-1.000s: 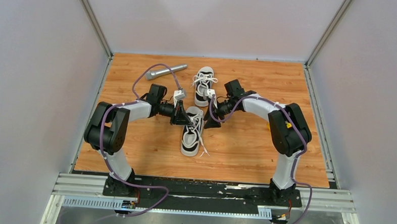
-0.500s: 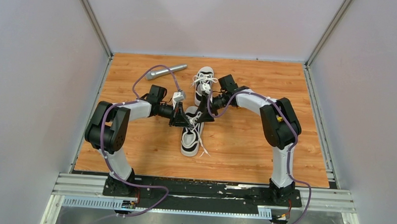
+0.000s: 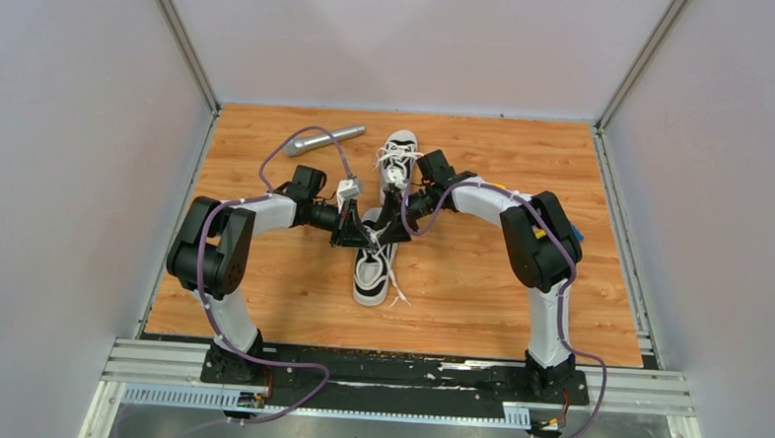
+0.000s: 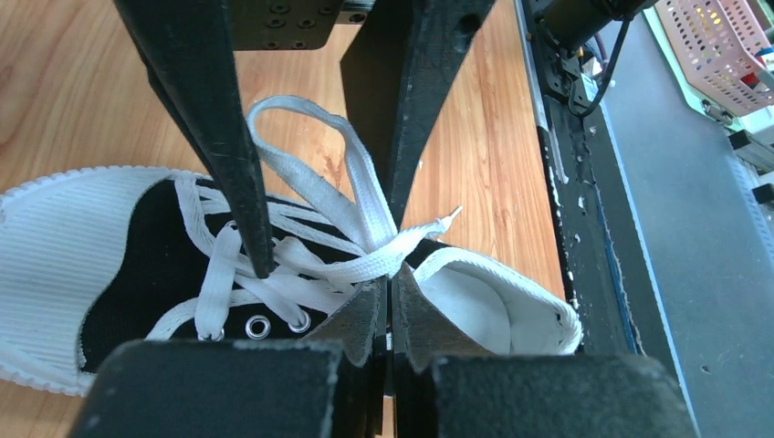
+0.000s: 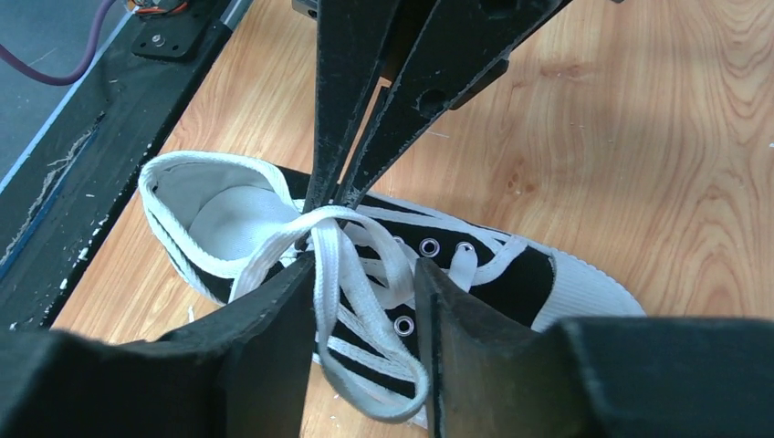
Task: Tie the shoes
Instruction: Cross the shoelace with the shoelace.
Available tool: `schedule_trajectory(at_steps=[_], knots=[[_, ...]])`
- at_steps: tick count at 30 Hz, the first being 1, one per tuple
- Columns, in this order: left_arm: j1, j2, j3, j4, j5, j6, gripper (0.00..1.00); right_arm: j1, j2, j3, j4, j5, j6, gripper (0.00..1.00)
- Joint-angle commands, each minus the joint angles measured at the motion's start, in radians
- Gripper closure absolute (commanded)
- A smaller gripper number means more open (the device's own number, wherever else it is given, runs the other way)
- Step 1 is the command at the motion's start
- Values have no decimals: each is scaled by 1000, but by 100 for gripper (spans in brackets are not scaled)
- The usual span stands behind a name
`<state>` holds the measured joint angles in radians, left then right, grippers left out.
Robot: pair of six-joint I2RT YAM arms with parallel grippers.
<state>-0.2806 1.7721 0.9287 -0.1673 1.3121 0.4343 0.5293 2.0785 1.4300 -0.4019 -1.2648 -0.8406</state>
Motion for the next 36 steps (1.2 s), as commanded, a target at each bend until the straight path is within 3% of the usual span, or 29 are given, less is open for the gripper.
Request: schedule_trajectory(at_steps=[1, 9, 18, 25, 36], knots=[[2, 0, 25, -31, 42, 33, 100, 6, 21, 45, 23, -60, -3, 61], [4, -13, 41, -41, -22, 28, 100, -6, -16, 19, 24, -42, 20, 90], [4, -32, 42, 110, -235, -205, 100, -21, -64, -37, 24, -24, 61, 97], [-1, -40, 52, 98, -269, -232, 100, -28, -68, -53, 24, -44, 112, 95], [-50, -36, 48, 141, -276, -253, 100, -27, -8, -2, 25, -95, 278, 77]])
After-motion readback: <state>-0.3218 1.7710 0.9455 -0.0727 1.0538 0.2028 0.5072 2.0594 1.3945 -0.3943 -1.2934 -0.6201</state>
